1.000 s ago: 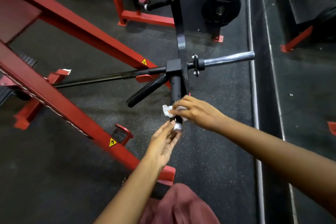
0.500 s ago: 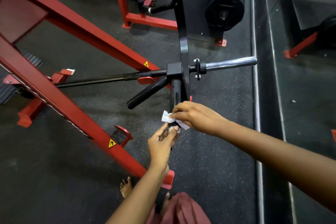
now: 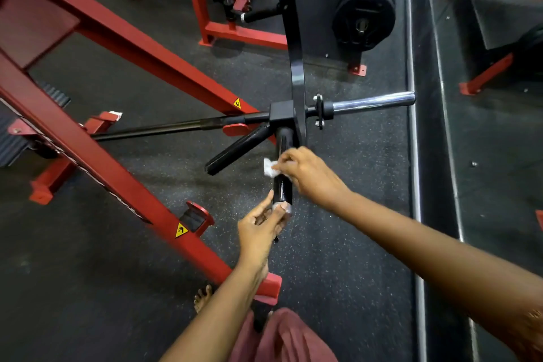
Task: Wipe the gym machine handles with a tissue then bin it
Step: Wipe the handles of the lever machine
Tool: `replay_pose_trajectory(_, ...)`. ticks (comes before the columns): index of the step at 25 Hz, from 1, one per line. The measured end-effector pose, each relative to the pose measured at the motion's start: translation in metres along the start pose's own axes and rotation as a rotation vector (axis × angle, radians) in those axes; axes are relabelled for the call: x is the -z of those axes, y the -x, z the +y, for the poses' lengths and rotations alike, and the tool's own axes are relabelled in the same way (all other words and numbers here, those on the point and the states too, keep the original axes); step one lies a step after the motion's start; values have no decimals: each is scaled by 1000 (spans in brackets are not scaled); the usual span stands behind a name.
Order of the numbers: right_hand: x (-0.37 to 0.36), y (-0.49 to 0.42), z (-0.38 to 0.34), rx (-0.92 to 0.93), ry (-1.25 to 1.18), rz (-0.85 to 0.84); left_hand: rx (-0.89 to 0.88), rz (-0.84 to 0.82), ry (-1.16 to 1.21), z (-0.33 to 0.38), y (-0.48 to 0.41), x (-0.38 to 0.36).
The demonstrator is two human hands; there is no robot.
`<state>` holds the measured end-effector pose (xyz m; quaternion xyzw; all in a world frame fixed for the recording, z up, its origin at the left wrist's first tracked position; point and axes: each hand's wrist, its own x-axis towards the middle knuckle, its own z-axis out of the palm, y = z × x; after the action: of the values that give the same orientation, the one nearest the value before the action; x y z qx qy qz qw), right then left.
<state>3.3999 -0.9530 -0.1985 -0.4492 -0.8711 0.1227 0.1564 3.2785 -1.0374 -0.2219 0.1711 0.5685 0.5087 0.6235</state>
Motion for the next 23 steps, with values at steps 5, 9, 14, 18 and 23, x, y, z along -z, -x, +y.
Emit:
replay_pose_trajectory(5,6,-2,12,-20,-58,75,-2,-15,18,-1,0,2)
replay_pose_trajectory(9,-10,-33,25,-224,-104,221,-5,-31,25,-3,-1,2)
replay_pose_trajectory(14,-36,31,-24,-315,-238,445,13,-44,-8,-5,-4,6)
replay_pose_trajectory(18,-49,53,-43,-553,-552,603,31,-50,-2,-3,-5,6)
replay_pose_trajectory(23,-60,-15,1,-991,-1079,780,30,-50,21,2,-2,4)
